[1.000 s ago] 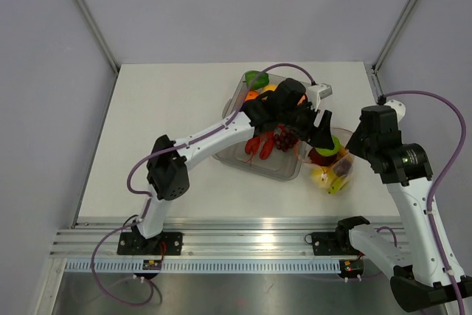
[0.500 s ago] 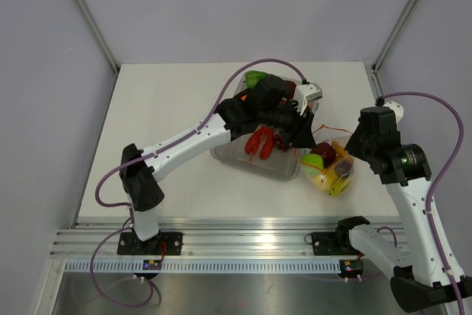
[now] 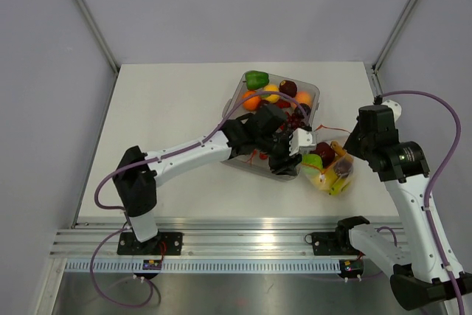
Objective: Place the food in the zip-top bag and seal the zipper
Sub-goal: Zip the zipper food storage bag at the center of the board.
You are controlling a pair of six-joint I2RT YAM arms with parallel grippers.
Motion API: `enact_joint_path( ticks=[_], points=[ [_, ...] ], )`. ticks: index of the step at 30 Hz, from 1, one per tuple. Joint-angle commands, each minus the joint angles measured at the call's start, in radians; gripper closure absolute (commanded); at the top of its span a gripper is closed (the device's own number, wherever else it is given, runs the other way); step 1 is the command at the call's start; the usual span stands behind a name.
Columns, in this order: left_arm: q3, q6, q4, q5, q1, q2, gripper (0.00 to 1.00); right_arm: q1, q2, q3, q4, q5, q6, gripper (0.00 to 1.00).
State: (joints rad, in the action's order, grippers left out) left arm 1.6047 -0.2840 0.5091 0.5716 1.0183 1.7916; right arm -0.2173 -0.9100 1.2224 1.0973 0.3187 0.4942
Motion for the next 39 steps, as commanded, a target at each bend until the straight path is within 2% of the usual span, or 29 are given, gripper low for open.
enact_joint_path(
  ticks=[1, 3, 9, 15, 19, 23, 29, 33, 36, 38, 39],
  points=[
    [-0.130, -0.205, -0.165, 0.002, -0.003, -0.104, 0.49, -0.007, -0.001, 0.020, -0.019, -0.004, 0.006, 1.00],
    [-0.161, -0.225, -0.233, 0.008, -0.001, -0.121, 0.45, -0.005, 0.003, 0.022, -0.016, -0.001, 0.004, 1.00],
    [-0.141, -0.261, -0.244, 0.034, -0.001, -0.071, 0.42, -0.005, 0.002, 0.028, -0.011, -0.003, 0.001, 1.00],
    [-0.152, -0.242, -0.308, 0.071, -0.001, -0.070, 0.45, -0.005, 0.011, 0.031, -0.002, 0.003, 0.000, 1.00],
    [-0.147, -0.259, -0.279, 0.097, 0.000, -0.078, 0.49, -0.005, 0.014, 0.037, 0.006, 0.008, 0.000, 1.00],
    [-0.143, -0.264, -0.267, 0.122, 0.000, -0.071, 0.50, -0.005, 0.014, 0.037, 0.004, 0.005, -0.003, 1.00],
    [-0.085, -0.224, -0.271, 0.122, 0.000, 0.032, 0.50, -0.005, 0.020, 0.042, 0.015, 0.008, -0.005, 1.00],
    [-0.011, -0.213, -0.208, 0.103, 0.000, 0.107, 0.57, -0.005, 0.023, 0.043, 0.030, 0.013, -0.020, 1.00],
    [-0.017, -0.186, -0.227, 0.108, 0.000, 0.103, 0.63, -0.004, 0.031, 0.035, 0.035, 0.010, -0.023, 0.99],
    [-0.025, -0.179, -0.253, 0.112, 0.000, 0.091, 0.75, -0.005, 0.033, 0.035, 0.033, -0.004, -0.020, 0.98],
    [-0.017, -0.167, -0.253, 0.114, 0.000, 0.086, 0.83, -0.005, 0.031, 0.035, 0.032, -0.013, -0.023, 0.93]
  ],
)
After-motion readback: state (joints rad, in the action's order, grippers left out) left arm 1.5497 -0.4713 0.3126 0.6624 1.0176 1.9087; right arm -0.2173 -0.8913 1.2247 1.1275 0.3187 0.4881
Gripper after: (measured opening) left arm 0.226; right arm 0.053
